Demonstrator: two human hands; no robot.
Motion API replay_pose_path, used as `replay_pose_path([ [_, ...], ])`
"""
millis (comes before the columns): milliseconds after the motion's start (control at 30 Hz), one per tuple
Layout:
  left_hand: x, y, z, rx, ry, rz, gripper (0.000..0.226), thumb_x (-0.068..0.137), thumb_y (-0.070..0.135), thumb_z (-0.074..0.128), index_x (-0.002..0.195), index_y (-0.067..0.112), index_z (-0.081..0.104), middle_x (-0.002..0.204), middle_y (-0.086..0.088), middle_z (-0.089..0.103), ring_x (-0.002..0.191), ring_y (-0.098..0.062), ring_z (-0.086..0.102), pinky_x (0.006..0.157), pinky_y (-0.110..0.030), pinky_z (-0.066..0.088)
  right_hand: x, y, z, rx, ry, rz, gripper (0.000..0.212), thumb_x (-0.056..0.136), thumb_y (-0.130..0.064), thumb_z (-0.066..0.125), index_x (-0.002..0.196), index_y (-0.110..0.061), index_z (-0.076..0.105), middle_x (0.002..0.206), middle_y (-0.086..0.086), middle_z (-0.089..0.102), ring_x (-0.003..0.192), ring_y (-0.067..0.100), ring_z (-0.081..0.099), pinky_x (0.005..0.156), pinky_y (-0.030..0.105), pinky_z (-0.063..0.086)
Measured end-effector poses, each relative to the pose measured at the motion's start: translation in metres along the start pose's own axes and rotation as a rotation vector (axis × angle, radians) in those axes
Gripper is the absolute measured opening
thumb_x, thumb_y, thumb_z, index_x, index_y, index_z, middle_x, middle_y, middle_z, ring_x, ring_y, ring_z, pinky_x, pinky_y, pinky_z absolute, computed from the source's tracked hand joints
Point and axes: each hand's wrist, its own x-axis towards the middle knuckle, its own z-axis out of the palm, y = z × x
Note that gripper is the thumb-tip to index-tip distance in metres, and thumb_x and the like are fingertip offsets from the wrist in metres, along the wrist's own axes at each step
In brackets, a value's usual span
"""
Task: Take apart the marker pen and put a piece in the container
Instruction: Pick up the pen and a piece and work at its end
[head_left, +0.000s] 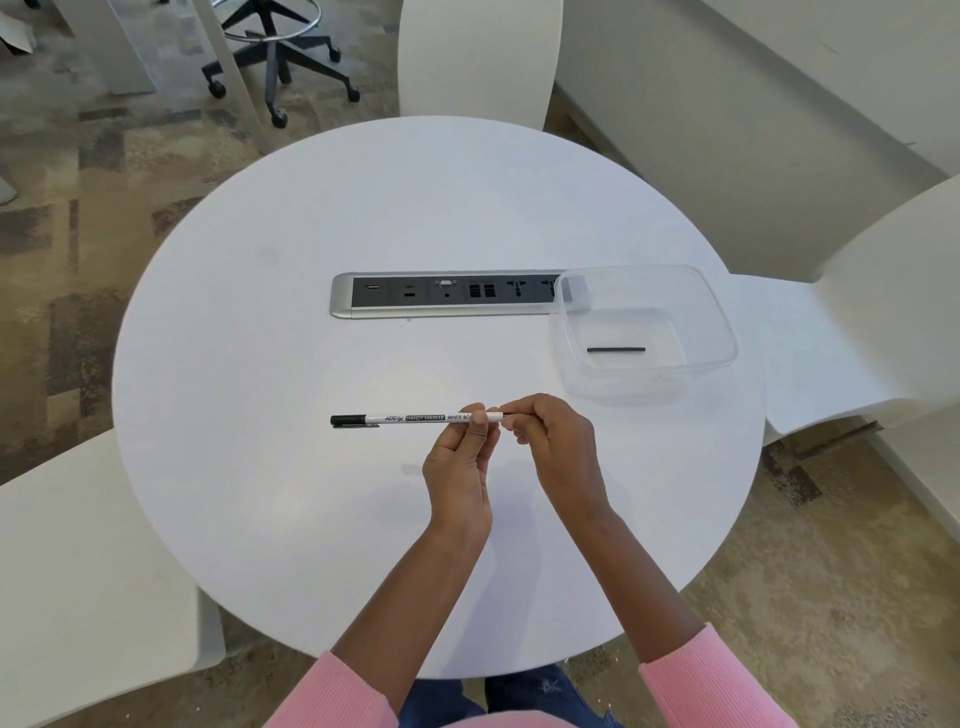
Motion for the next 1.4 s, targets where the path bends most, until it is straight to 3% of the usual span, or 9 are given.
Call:
replay_pose_path([
  [133, 0.001, -0.003, -0.002, 0.056, -0.007, 0.029, 0.016, 0.086, 0.003, 0.055, 0.077, 0.012, 0.065, 0.060, 0.009, 0.071, 0.065, 0.001, 0.066, 0.067, -0.010, 0.053, 0.005, 0.000, -0.003, 0.035, -0.066, 0.111, 0.017, 0.082, 0.000, 0.053, 0.073, -0.010, 0.064, 0.065, -0.010, 0.061, 0.056, -0.002, 0.053, 0.054, 0.007, 0.044],
  [333, 0.004, -0.006, -0.006, 0.159, -0.015, 0.064, 0.015, 0.085, 0.002, 0.057, 0.077, 0.012, 0.066, 0.061, 0.009, 0.072, 0.065, 0.000, 0.066, 0.067, -0.009, 0.052, 0.015, -0.001, -0.010, 0.169, -0.175, 0.342, 0.013, 0.085, 0.000, 0.054, 0.079, 0.004, 0.065, 0.061, 0.005, 0.058, 0.051, 0.008, 0.053, 0.048, 0.011, 0.048],
  [467, 0.008, -0.002, -0.007, 0.155, -0.012, 0.053, 0.014, 0.085, 0.003, 0.058, 0.078, 0.010, 0.067, 0.065, 0.008, 0.071, 0.069, -0.001, 0.066, 0.067, -0.011, 0.053, 0.020, -0.005, -0.017, 0.326, -0.229, 0.473, 0.030, 0.092, -0.020, 0.048, 0.073, -0.005, 0.066, 0.061, 0.006, 0.062, 0.049, 0.006, 0.059, 0.053, 0.013, 0.053],
  [567, 0.013, 0.001, -0.008, 0.123, -0.003, 0.030, 0.010, 0.085, 0.001, 0.056, 0.088, -0.001, 0.065, 0.063, 0.010, 0.071, 0.071, -0.002, 0.066, 0.067, -0.011, 0.054, 0.024, -0.001, -0.015, 0.194, -0.082, 0.388, 0.036, 0.095, -0.026, 0.041, 0.080, -0.005, 0.067, 0.068, 0.005, 0.064, 0.061, 0.011, 0.060, 0.065, 0.020, 0.054],
  [667, 0.016, 0.003, -0.010, 0.123, -0.002, 0.031, 0.013, 0.086, 0.002, 0.056, 0.096, -0.004, 0.063, 0.063, 0.011, 0.072, 0.069, 0.000, 0.067, 0.067, -0.011, 0.054, 0.023, 0.004, -0.014, 0.110, -0.012, 0.312, 0.024, 0.092, -0.018, 0.048, 0.082, -0.008, 0.067, 0.072, 0.003, 0.064, 0.067, 0.014, 0.059, 0.071, 0.023, 0.052],
  [833, 0.015, 0.004, -0.009, 0.094, 0.007, 0.010, 0.010, 0.086, 0.002, 0.056, 0.083, 0.004, 0.065, 0.061, 0.009, 0.071, 0.067, 0.000, 0.067, 0.065, -0.011, 0.054, 0.015, 0.007, -0.008, -0.062, -0.054, 0.116, 0.010, 0.079, -0.007, 0.064, 0.085, -0.013, 0.068, 0.077, -0.005, 0.066, 0.065, -0.005, 0.059, 0.065, 0.004, 0.045],
  [1033, 0.013, 0.003, -0.005, 0.068, 0.004, 0.002, 0.014, 0.087, 0.001, 0.054, 0.080, 0.007, 0.065, 0.060, 0.009, 0.071, 0.065, -0.001, 0.067, 0.065, -0.011, 0.054, 0.009, 0.007, 0.001, -0.357, -0.017, -0.200, 0.008, 0.083, -0.004, 0.058, 0.084, -0.004, 0.066, 0.080, 0.014, 0.066, 0.078, 0.024, 0.057, 0.069, 0.028, 0.045],
  [1267, 0.013, -0.003, -0.007, 0.122, -0.003, 0.027, 0.016, 0.086, 0.002, 0.055, 0.078, 0.010, 0.066, 0.060, 0.009, 0.071, 0.067, -0.001, 0.067, 0.067, -0.011, 0.053, 0.014, 0.006, 0.000, -0.377, -0.070, -0.084, 0.011, 0.084, -0.004, 0.056, 0.079, 0.000, 0.065, 0.077, 0.017, 0.064, 0.072, 0.024, 0.053, 0.062, 0.023, 0.035],
  [1400, 0.015, -0.007, -0.013, 0.235, -0.023, 0.061, 0.010, 0.085, 0.004, 0.058, 0.079, 0.006, 0.067, 0.061, 0.011, 0.071, 0.067, 0.000, 0.066, 0.067, -0.010, 0.052, 0.017, 0.006, -0.005, -0.221, -0.160, 0.130, 0.016, 0.081, -0.005, 0.058, 0.068, -0.007, 0.066, 0.060, -0.001, 0.058, 0.057, 0.012, 0.048, 0.058, 0.023, 0.039],
])
